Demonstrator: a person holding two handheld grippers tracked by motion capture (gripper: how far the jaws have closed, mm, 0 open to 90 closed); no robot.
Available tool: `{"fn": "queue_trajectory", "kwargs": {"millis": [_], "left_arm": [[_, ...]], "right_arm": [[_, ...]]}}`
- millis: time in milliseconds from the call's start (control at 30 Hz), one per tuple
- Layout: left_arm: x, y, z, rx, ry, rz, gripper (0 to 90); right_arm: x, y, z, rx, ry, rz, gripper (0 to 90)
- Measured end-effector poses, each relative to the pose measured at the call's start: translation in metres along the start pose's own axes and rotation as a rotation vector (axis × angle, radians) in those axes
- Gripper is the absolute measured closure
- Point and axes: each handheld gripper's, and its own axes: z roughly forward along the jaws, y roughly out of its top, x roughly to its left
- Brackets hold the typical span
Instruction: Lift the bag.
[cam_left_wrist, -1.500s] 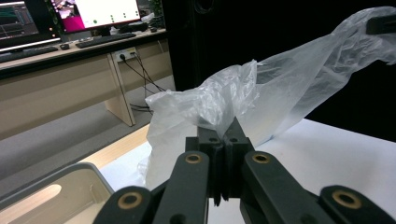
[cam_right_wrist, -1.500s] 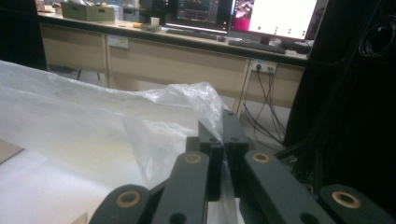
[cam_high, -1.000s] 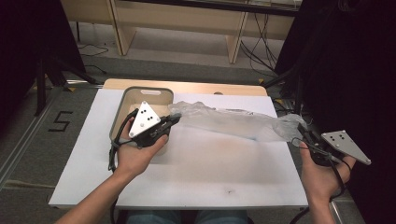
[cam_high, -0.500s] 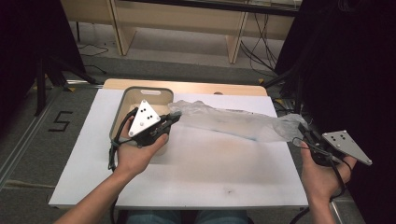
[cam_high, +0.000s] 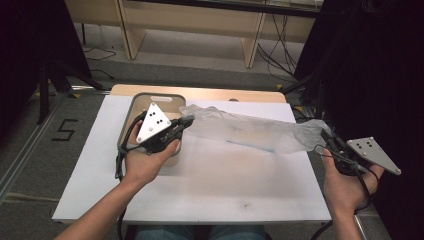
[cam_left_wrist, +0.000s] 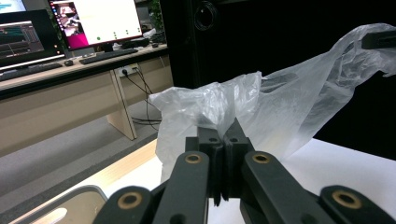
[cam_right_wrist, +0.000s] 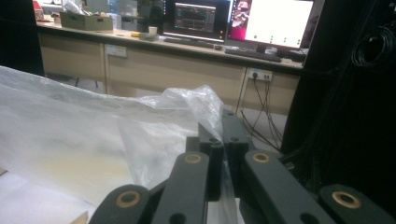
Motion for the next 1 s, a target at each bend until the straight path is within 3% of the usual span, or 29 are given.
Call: {"fn": "queue_trajectory", "kwargs": {"millis": [433,733,1000], "left_arm": [[0.01,-0.001,0.012,0.009,0.033,0.001,89.2],[0.014,-0.005,0.032,0.036,0.054,0.019,89.2],[0.022,-0.01,0.053,0.076,0.072,0.005,89.2]], "right_arm": [[0.0,0.004,0.009,-0.003,0.003,0.005,90.0],[-0.002,0.003,0.025,0.01,-0.008,0.01,90.0],[-0.002,-0.003,0.042,0.038,-0.016,0.017,90.0]]}}
